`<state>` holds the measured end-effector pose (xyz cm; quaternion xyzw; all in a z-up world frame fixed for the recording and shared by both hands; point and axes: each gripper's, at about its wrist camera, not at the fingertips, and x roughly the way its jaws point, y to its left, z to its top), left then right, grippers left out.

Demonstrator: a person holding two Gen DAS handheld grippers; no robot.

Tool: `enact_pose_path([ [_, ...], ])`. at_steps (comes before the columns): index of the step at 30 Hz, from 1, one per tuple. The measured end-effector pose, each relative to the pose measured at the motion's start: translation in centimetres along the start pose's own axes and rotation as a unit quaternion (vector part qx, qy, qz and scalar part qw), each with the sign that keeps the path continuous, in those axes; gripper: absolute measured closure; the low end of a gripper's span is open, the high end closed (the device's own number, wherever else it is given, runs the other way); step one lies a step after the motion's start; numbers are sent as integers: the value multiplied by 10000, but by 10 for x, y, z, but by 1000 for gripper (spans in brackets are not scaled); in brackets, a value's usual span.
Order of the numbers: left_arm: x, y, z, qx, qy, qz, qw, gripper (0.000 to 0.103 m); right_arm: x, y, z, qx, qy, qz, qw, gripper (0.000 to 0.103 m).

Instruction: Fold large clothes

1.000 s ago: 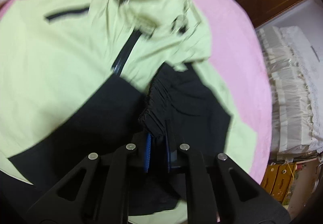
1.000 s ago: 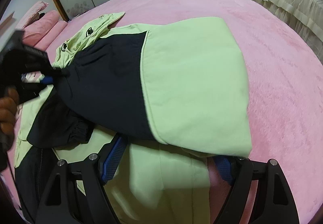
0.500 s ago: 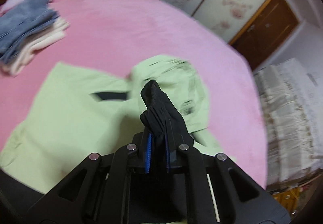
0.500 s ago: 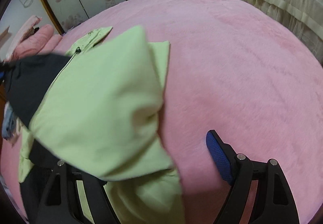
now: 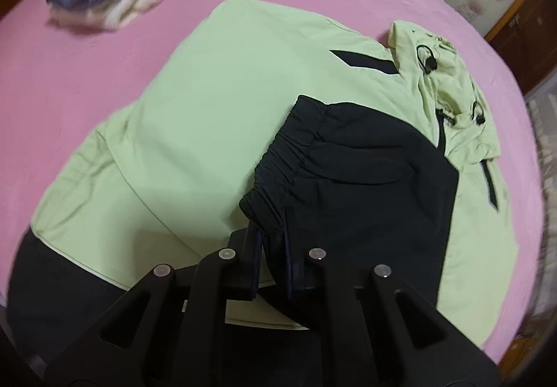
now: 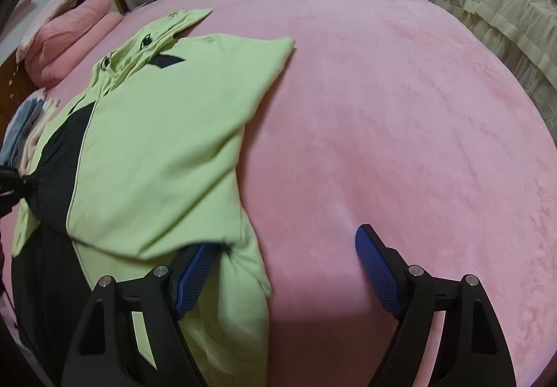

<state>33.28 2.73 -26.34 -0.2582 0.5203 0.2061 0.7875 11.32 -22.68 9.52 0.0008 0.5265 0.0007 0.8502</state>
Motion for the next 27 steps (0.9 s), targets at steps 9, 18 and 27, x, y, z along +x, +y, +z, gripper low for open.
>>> enact_pose_path([
  [9, 9, -18, 12, 87, 289, 366, 9989, 91, -32, -6, -18, 842, -201, 342, 9957, 72],
  [18, -61, -34, 1, 691, -641, 649, 9934, 70, -86, 7, -11, 1757, -1076, 269, 9782, 77],
  [27, -27, -83, -26, 854, 652, -1248, 9863, 80, -7, 127, 34, 2129, -63, 2676, 9397, 98],
])
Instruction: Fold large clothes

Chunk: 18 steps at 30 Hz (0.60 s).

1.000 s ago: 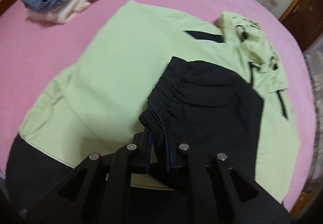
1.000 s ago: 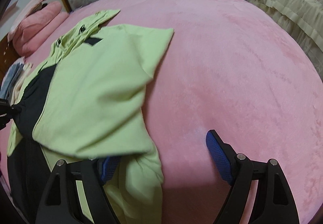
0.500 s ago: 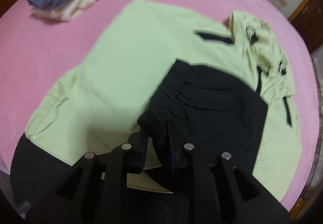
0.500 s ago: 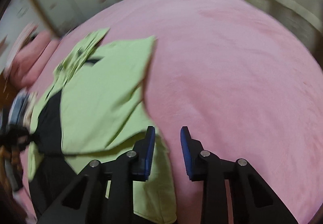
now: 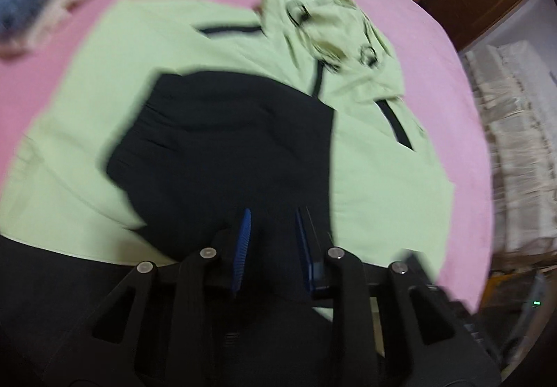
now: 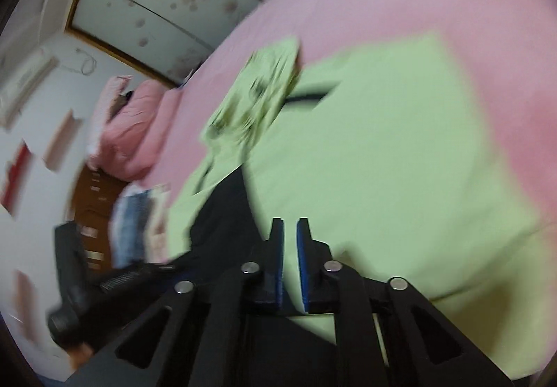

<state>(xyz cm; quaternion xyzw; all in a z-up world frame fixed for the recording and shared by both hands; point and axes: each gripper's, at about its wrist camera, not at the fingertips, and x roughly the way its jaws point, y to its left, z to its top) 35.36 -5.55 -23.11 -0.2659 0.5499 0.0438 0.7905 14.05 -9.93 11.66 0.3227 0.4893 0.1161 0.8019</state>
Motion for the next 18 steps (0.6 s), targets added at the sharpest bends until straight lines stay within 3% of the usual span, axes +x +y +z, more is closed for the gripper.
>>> enact_pose_path([
  [3, 28, -2, -7, 80, 401, 298, 9987, 80, 33, 2, -9, 387, 350, 95, 9986, 99],
  [5, 39, 11, -7, 158, 456, 742, 9961, 81, 43, -6, -10, 375, 566, -262, 9974, 99],
  [7, 41, 27, -5, 129, 371, 691, 9968, 82, 36, -31, -2, 266, 601, -815, 9945, 101],
  [11, 40, 44, 4, 174, 201, 890, 9957, 84, -18, -94, 19, 129, -76, -1610, 9868, 103],
  [13, 41, 44, 9, 293, 85, 1314, 9909, 84, -36, -120, 28, 415, -171, -1214, 9916, 103],
  [14, 42, 43, 13, 321, 85, 1421, 9893, 84, -41, -123, 29, 448, -245, -1267, 9906, 103],
  [16, 41, 37, 15, 333, 79, 1637, 9859, 84, -45, -112, 34, 13, -433, -2406, 9697, 103],
  [18, 36, 29, 15, 392, -26, 1709, 9845, 84, -52, -98, 37, -97, -895, -2551, 9627, 103],
])
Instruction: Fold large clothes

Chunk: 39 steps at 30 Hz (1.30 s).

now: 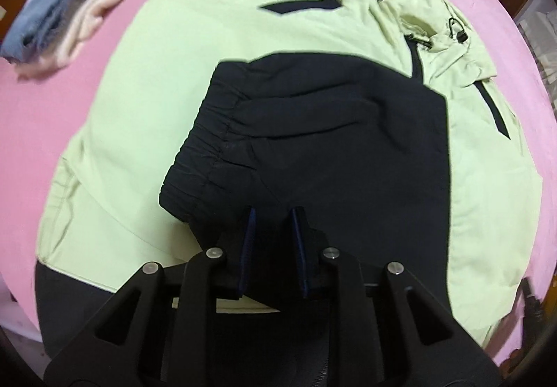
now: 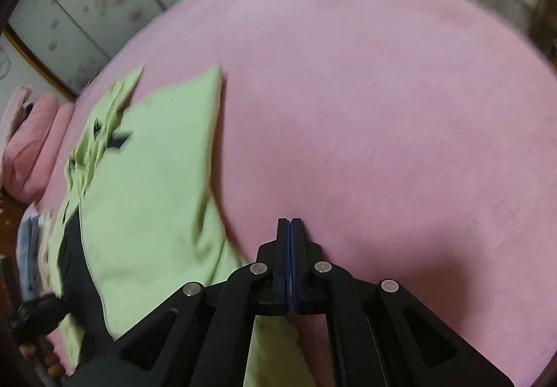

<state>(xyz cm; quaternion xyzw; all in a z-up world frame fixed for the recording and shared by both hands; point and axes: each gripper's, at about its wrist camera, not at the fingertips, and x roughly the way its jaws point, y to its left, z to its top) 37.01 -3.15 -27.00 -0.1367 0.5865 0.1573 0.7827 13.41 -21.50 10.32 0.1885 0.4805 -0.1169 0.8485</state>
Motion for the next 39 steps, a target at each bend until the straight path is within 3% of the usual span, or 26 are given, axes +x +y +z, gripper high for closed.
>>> enact_pose_path([
  [3, -15, -17, 1, 204, -264, -462, 9984, 84, -14, 34, 2, 7, -470, 701, 9964, 103],
  [6, -15, -37, 3, 254, -336, -768, 9962, 83, 15, 94, -9, -384, 315, 1837, 9817, 103],
  [8, -3, -47, 6, 219, -183, -626, 9976, 83, 41, 139, -33, -429, 820, 2652, 9598, 103],
  [9, 5, -48, 9, 146, -75, -538, 9984, 83, 52, 155, -40, -510, 1027, 2749, 9546, 103],
  [12, 16, -39, 21, -51, -186, -595, 9980, 83, 70, 187, -47, -1111, 1185, 2609, 9516, 103],
  [14, 22, -31, 32, 10, -271, -328, 9991, 83, 75, 190, -36, -1424, 1006, 2516, 9520, 103],
  [15, 28, -26, 40, 60, -270, -93, 9996, 83, 79, 184, -25, -1544, 864, 2247, 9582, 103],
  [16, 34, -20, 47, 89, -251, 58, 9996, 83, 86, 171, -11, -1551, 781, 2110, 9620, 103],
  [17, 38, -14, 51, 62, -232, 28, 9997, 83, 93, 155, 10, -1412, 762, 2141, 9635, 103],
  [19, 41, -4, 59, -164, -188, -136, 9996, 83, 100, 122, 33, -1138, 480, 1712, 9775, 103],
  [22, 45, 0, 63, -303, -153, -156, 9993, 83, 101, 96, 50, -763, 255, 1718, 9818, 103],
  [25, 44, -2, 62, -227, -167, -56, 9996, 83, 90, 108, 48, -994, -434, 255, 9938, 103],
  [27, 42, -2, 61, -232, -182, -40, 9996, 83, 93, 100, 50, -365, -503, -262, 9977, 103],
  [29, 38, -8, 63, -169, -202, -12, 9997, 83, 90, 97, 50, 15, -554, -149, 9983, 103],
  [31, 25, -16, 54, 21, -297, -29, 9996, 83, 79, 107, 45, 11, -671, -192, 9976, 103],
  [34, 4, -17, 38, 173, -543, -454, 9973, 83, 42, 113, 36, -217, -1042, 343, 9937, 103],
  [37, -10, -21, 18, 362, -554, -951, 9933, 83, 34, 137, 16, -505, -649, 1298, 9881, 100],
  [39, -8, -27, 5, 565, -425, -917, 9933, 83, 36, 156, 0, -698, -376, 1409, 9868, 100],
])
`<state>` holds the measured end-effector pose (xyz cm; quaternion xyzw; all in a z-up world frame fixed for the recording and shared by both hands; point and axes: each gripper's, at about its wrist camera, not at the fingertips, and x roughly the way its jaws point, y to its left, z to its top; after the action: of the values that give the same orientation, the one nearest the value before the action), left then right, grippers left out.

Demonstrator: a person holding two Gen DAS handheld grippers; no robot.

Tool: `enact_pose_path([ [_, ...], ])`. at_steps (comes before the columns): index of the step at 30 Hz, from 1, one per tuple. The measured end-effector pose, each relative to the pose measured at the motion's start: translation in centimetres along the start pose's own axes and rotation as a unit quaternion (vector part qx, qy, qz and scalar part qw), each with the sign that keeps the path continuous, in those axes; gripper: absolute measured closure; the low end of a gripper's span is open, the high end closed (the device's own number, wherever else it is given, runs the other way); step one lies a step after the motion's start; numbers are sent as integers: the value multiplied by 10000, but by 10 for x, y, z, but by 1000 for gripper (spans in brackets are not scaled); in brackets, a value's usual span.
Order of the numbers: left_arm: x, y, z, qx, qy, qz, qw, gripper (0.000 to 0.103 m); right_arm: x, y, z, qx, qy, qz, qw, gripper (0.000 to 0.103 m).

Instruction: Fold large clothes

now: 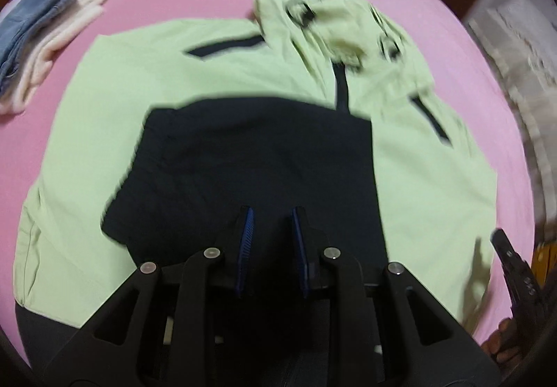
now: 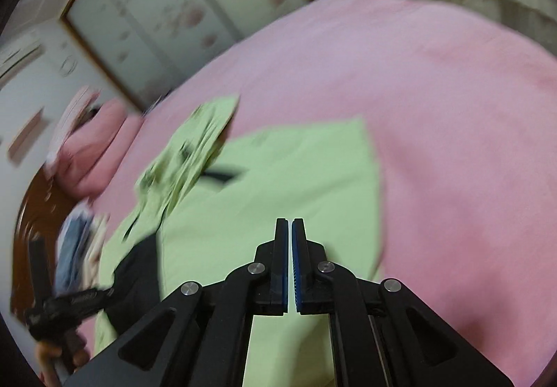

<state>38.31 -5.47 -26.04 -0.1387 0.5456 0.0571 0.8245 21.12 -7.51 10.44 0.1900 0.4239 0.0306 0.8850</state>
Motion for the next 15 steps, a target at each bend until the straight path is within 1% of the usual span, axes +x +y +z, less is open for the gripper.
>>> enact_pose_path([
  [1, 3, -1, -7, 104, 100, 172, 9997, 83, 5, 8, -10, -123, 129, -305, 9994, 100],
  [2, 6, 2, -9, 156, 186, 356, 9991, 83, -2, -1, -22, -170, 213, -593, 9979, 100],
  [3, 9, 6, -13, 174, 255, 542, 9981, 83, 6, 2, -33, -165, 345, -1037, 9939, 100],
  [4, 8, 11, -17, 152, 248, 629, 9976, 83, 9, -2, -37, -60, 404, -1322, 9904, 100],
  [6, 2, 24, -21, 9, 191, 732, 9971, 83, 2, -11, -49, 330, 252, -1466, 9883, 101],
  [7, -2, 32, -21, -88, 167, 712, 9973, 83, -3, -9, -54, 426, 167, -1454, 9883, 101],
  [8, -3, 40, -21, -155, 167, 631, 9977, 83, -7, -6, -58, 442, 97, -1625, 9857, 100],
  [9, -5, 48, -22, -281, 204, 484, 9982, 83, -9, -1, -59, 403, 88, -1913, 9807, 94],
  [10, -8, 56, -22, -397, 268, 347, 9982, 83, -14, 2, -62, 378, 137, -2268, 9731, 73],
  [11, -10, 61, -23, -478, 370, 256, 9978, 83, -20, 4, -67, 424, 247, -2423, 9690, 60],
  [12, -12, 64, -22, -510, 481, 209, 9973, 83, -18, 2, -67, 523, 379, -2397, 9687, 38],
  [13, -14, 65, -21, -501, 643, 170, 9965, 83, -23, 3, -67, 637, 446, -2331, 9693, 32],
  [15, -21, 66, -26, -431, 941, 196, 9944, 83, -26, 14, -75, 926, 529, -2257, 9683, 31],
])
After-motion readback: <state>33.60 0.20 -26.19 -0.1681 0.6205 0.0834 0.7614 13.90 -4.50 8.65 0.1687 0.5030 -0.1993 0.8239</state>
